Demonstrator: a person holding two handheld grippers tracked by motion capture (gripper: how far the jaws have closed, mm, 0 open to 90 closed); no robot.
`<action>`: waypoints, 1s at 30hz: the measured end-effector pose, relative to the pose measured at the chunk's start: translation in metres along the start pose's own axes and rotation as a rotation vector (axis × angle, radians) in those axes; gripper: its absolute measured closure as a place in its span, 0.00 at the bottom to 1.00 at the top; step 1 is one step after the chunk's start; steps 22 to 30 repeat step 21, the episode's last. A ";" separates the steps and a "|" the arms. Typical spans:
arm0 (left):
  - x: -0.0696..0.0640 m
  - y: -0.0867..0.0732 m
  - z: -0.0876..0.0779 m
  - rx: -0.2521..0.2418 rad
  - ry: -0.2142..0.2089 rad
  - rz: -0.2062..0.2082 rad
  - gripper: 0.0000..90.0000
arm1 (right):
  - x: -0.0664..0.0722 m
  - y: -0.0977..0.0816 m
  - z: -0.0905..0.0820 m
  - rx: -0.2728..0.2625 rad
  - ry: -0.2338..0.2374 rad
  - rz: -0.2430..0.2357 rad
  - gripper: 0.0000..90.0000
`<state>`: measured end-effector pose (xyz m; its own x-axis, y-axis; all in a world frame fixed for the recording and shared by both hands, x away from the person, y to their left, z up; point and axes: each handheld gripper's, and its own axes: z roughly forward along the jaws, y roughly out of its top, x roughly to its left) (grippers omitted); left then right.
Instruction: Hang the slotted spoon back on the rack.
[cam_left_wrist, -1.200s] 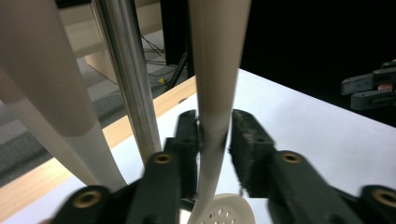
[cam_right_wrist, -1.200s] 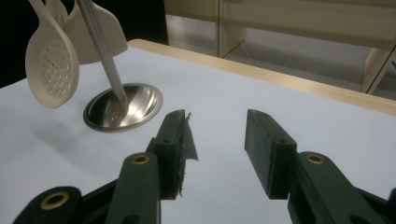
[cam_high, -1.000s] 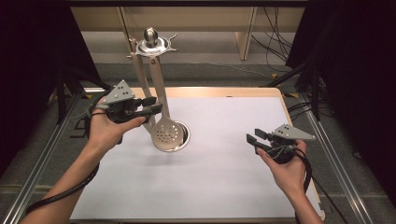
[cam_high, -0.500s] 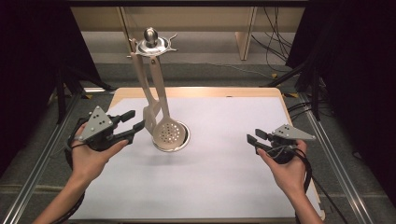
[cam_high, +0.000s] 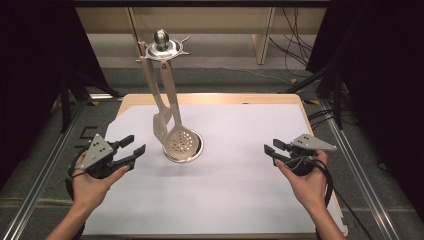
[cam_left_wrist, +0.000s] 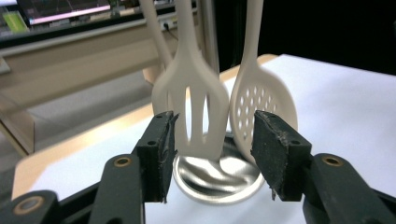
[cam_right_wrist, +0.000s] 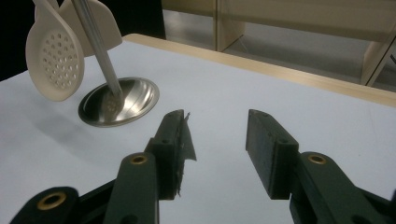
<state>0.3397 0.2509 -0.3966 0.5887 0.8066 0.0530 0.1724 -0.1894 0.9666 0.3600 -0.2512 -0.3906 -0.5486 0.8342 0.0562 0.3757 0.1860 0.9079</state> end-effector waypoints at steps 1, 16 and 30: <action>0.001 -0.003 0.000 0.004 0.003 -0.005 0.53 | 0.000 0.000 -0.001 0.009 0.000 -0.001 0.65; 0.005 -0.029 0.003 -0.015 0.012 -0.070 0.54 | -0.001 -0.005 0.000 0.015 0.006 0.014 0.64; 0.006 -0.029 0.003 -0.018 0.015 -0.075 0.54 | -0.002 -0.005 0.000 0.010 0.009 0.012 0.63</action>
